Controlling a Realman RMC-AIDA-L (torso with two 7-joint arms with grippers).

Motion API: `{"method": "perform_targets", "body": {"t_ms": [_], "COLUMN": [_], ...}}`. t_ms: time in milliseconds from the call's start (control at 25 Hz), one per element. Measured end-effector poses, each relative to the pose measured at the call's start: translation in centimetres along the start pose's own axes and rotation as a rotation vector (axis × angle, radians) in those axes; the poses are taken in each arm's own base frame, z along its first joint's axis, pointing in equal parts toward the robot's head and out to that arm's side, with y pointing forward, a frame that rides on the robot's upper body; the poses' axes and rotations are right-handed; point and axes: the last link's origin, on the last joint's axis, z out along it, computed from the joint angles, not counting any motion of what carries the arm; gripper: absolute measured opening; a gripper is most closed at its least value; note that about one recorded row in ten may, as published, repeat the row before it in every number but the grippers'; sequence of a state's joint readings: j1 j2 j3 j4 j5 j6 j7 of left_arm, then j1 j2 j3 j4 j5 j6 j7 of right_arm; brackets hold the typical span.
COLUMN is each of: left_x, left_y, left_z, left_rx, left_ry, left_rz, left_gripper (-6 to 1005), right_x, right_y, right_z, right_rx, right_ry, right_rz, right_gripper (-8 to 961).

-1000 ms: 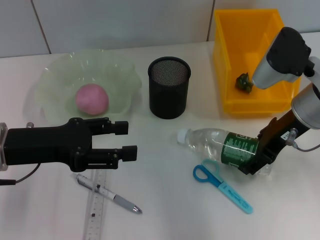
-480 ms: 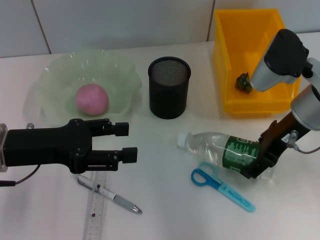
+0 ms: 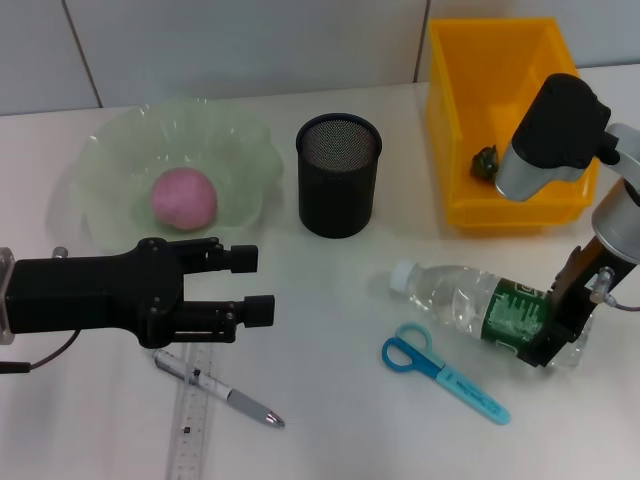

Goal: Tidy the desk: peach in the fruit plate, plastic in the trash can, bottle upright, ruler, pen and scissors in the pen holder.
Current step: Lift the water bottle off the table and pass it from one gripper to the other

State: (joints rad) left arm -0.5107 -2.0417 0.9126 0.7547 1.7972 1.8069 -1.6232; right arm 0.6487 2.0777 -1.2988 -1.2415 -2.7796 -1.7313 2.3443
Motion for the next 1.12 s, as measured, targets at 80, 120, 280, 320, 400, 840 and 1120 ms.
{"method": "perform_targets", "body": {"t_ms": [80, 120, 280, 320, 400, 840, 1120], "left_x": [0.0, 0.0, 0.0, 0.0, 0.0, 0.1, 0.2], "left_y": [0.0, 0.0, 0.0, 0.0, 0.0, 0.0, 0.0], "left_z": [0.0, 0.0, 0.0, 0.0, 0.0, 0.0, -0.2], "left_rx": [0.0, 0.0, 0.0, 0.0, 0.0, 0.001, 0.002], "left_ry": [0.0, 0.0, 0.001, 0.001, 0.001, 0.005, 0.011], "left_rz": [0.001, 0.001, 0.002, 0.002, 0.003, 0.006, 0.009], "left_gripper": [784, 784, 784, 784, 784, 784, 784], "right_x": [0.0, -0.2, -0.3, -0.4, -0.5, -0.9, -1.6], "right_y": [0.0, 0.0, 0.1, 0.3, 0.5, 0.7, 0.7], "right_z": [-0.1, -0.2, -0.3, -0.2, -0.1, -0.9, -1.6], "right_rx": [0.002, 0.007, 0.019, 0.021, 0.027, 0.079, 0.093], "right_ry": [0.003, 0.014, 0.036, 0.044, 0.071, 0.141, 0.163], "right_rz": [0.0, -0.003, -0.021, -0.03, -0.047, -0.081, -0.103], "right_gripper": [763, 763, 763, 763, 763, 763, 763]}}
